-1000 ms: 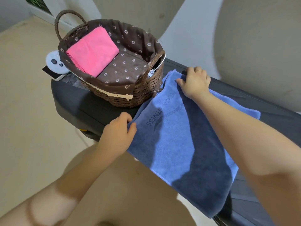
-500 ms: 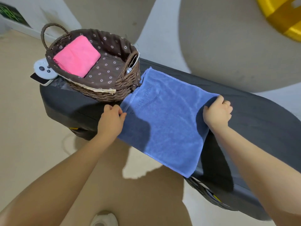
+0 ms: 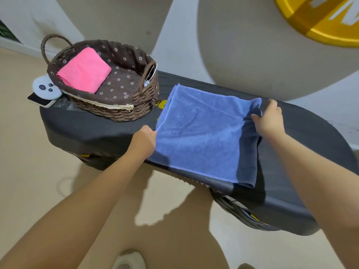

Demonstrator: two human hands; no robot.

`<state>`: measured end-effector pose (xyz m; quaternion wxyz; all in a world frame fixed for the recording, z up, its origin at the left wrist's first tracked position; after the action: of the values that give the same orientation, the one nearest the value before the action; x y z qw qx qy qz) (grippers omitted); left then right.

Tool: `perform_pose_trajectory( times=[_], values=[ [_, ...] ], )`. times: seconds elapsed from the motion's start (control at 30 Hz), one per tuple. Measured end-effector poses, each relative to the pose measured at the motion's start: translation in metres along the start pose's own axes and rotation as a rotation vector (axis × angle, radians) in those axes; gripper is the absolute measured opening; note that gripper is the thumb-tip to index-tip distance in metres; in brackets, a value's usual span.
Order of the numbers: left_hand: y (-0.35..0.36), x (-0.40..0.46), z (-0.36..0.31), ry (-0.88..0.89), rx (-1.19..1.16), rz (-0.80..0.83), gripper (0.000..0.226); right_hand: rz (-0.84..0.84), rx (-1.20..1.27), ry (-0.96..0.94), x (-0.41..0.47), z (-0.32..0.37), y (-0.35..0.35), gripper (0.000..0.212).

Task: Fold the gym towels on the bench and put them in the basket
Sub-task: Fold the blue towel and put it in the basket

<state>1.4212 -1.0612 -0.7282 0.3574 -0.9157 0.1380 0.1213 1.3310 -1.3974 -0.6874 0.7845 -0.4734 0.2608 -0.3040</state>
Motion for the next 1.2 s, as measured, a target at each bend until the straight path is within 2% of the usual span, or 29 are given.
perform_pose_trajectory(
  times=[0.07,0.17,0.3,0.4,0.47,0.57,0.67,0.7,0.93,1.0,1.03,1.1,1.17,1.2],
  values=[
    [0.001,0.000,0.002,0.016,0.000,-0.006,0.037,0.076,0.031,0.070,-0.008,-0.018,0.007,0.048],
    [0.000,-0.005,0.005,0.012,0.046,0.005,0.035,0.165,0.022,0.106,-0.033,-0.042,0.016,0.036],
    [0.001,-0.020,0.007,0.047,0.078,0.027,0.044,0.259,-0.029,0.084,-0.066,-0.056,0.019,0.045],
    [0.001,-0.029,0.011,0.010,0.135,0.077,0.049,0.370,-0.068,0.080,-0.090,-0.053,0.023,0.032],
    [0.001,-0.031,0.018,-0.074,0.050,0.122,0.045,0.384,-0.104,0.033,-0.097,-0.047,0.025,0.029],
    [-0.003,-0.032,0.021,-0.145,-0.150,0.110,0.042,0.298,-0.044,0.023,-0.099,-0.042,0.013,0.024],
    [-0.003,-0.035,0.023,-0.180,-0.252,0.073,0.043,0.425,0.193,0.185,-0.106,-0.051,0.010,0.016],
    [0.000,-0.038,0.024,-0.199,-0.286,0.087,0.041,0.482,0.192,0.207,-0.110,-0.055,0.009,0.016],
    [0.018,-0.059,0.029,-0.276,-0.398,0.246,0.025,0.730,-0.079,0.284,-0.123,-0.084,0.005,0.006],
    [0.020,-0.063,0.031,-0.273,-0.373,0.290,0.023,0.796,-0.163,0.314,-0.127,-0.090,0.008,0.003],
    [0.020,-0.064,0.032,-0.262,-0.344,0.308,0.023,0.811,-0.234,0.319,-0.127,-0.092,0.008,0.009],
    [0.018,-0.065,0.033,-0.227,-0.284,0.323,0.025,0.732,-0.451,0.225,-0.120,-0.088,0.003,0.024],
    [0.016,-0.062,0.038,-0.218,-0.244,0.320,0.024,0.504,-0.585,0.047,-0.107,-0.066,-0.005,0.031],
    [0.015,-0.061,0.040,-0.221,-0.230,0.320,0.023,0.399,-0.565,-0.051,-0.104,-0.050,-0.005,0.031]
  ],
)
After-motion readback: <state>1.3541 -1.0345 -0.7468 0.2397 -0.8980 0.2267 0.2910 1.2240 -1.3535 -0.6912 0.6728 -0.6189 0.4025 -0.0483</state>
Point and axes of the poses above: each hand's wrist, its own x-axis towards the middle knuckle, its own y-axis out of the palm, z = x × y, the point moved 7 cm from there along x, towards the middle knuckle, and after that the axes turned 8 degrees about -x, right-handed, at the moved point
